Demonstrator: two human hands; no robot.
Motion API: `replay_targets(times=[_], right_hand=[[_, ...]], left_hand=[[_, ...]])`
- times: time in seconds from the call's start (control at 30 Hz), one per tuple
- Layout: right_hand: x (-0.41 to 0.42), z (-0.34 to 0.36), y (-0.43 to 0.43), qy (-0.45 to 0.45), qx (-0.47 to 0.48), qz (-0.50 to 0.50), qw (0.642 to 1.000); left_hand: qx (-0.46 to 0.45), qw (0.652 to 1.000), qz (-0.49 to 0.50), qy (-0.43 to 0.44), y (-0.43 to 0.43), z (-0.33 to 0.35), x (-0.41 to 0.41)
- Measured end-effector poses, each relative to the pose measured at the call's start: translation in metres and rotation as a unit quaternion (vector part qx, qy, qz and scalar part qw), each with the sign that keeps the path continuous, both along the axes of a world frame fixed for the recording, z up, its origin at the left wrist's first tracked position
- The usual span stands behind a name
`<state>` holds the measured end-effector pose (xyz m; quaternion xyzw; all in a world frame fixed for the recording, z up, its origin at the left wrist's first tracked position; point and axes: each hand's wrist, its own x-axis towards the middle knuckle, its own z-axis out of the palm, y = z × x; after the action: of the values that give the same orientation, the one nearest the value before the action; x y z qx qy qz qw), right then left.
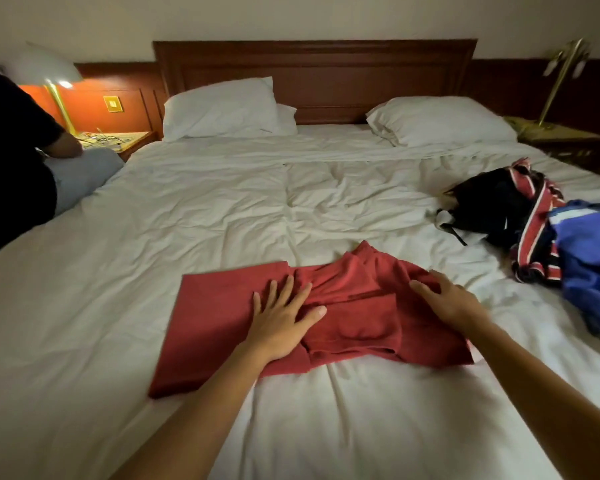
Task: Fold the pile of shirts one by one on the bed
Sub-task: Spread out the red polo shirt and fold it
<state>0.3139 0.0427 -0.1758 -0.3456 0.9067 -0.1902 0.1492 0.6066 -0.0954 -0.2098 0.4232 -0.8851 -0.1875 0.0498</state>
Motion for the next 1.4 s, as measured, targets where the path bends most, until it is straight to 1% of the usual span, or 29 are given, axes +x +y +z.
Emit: replay_targets(times=[0.13,0.2,0.27,0.33,0.5,0.57,0.67,0.73,0.8,0.87,0.93,0.97,1.0,1.03,1.07,1.1,1.13,1.2,1.23,1.27,1.3,1.37,1.4], right_hand=[[0.013,-0.015,-0.006,-0.038,-0.015,0.036,0.999],[0.023,-0.017,-0.014,-0.052,-0.034,0.048,0.997],[0.029,-0.016,-0.024,-0.076,-0.069,0.059,0.993],[0.035,-0.014,-0.032,-0.078,-0.081,0.067,0.991],[0.05,-0.015,-0.044,-0.007,-0.074,0.088,0.993],[0.056,-0.014,-0.046,0.003,-0.069,0.1,0.993],[0.061,-0.002,-0.049,0.006,-0.094,0.091,0.991],[0.071,0.02,-0.054,0.027,-0.138,0.084,0.986],[0.093,0.047,-0.066,0.057,-0.175,0.108,0.977],[0.131,0.071,-0.084,0.098,-0.189,0.174,0.962],[0.184,0.09,-0.102,0.112,-0.16,0.261,0.945],[0.211,0.096,-0.109,0.103,-0.132,0.322,0.932],[0.237,0.101,-0.115,0.08,-0.094,0.39,0.912],[0.258,0.104,-0.119,0.045,-0.052,0.453,0.889],[0.273,0.106,-0.121,0.01,-0.024,0.492,0.87],[0.281,0.107,-0.122,-0.017,-0.028,0.506,0.862],[0.281,0.106,-0.121,-0.035,-0.064,0.5,0.863],[0.265,0.097,-0.117,-0.04,-0.172,0.443,0.879],[0.253,0.087,-0.113,-0.02,-0.21,0.407,0.889],[0.24,0.074,-0.108,0.01,-0.216,0.38,0.899],[0.229,0.057,-0.104,0.038,-0.19,0.364,0.911],[0.215,0.018,-0.094,0.064,-0.071,0.355,0.93],[0.212,0.0,-0.091,0.067,-0.014,0.356,0.932]], left_hand=[[-0.016,0.993,-0.033,-0.112,0.002,-0.002,-0.048],[-0.024,0.989,-0.039,-0.14,-0.001,-0.005,-0.052],[-0.036,0.988,-0.049,-0.14,-0.001,-0.008,-0.049],[-0.045,0.989,-0.056,-0.132,-0.001,-0.011,-0.045],[-0.029,0.991,-0.069,-0.111,-0.003,-0.01,-0.036],[-0.006,0.994,-0.08,-0.078,-0.004,-0.007,-0.028],[0.044,0.995,-0.082,0.044,-0.011,0.002,-0.006],[0.039,0.992,-0.046,0.115,-0.022,0.013,0.021],[0.053,0.98,0.029,0.187,-0.037,0.025,0.053],[0.091,0.949,0.111,0.281,-0.049,0.032,0.09],[0.144,0.898,0.176,0.377,-0.055,0.036,0.124],[0.191,0.863,0.2,0.423,-0.056,0.036,0.139],[0.251,0.82,0.216,0.467,-0.058,0.035,0.151],[0.308,0.774,0.228,0.504,-0.058,0.036,0.161],[0.346,0.738,0.239,0.527,-0.058,0.036,0.17],[0.368,0.723,0.249,0.529,-0.057,0.037,0.177],[0.379,0.725,0.256,0.515,-0.056,0.037,0.18],[0.375,0.759,0.26,0.464,-0.052,0.037,0.18],[0.361,0.78,0.252,0.445,-0.049,0.038,0.177],[0.336,0.802,0.24,0.432,-0.047,0.038,0.174],[0.303,0.826,0.228,0.416,-0.045,0.039,0.17],[0.251,0.872,0.205,0.367,-0.046,0.038,0.159],[0.23,0.892,0.201,0.334,-0.048,0.036,0.153]])
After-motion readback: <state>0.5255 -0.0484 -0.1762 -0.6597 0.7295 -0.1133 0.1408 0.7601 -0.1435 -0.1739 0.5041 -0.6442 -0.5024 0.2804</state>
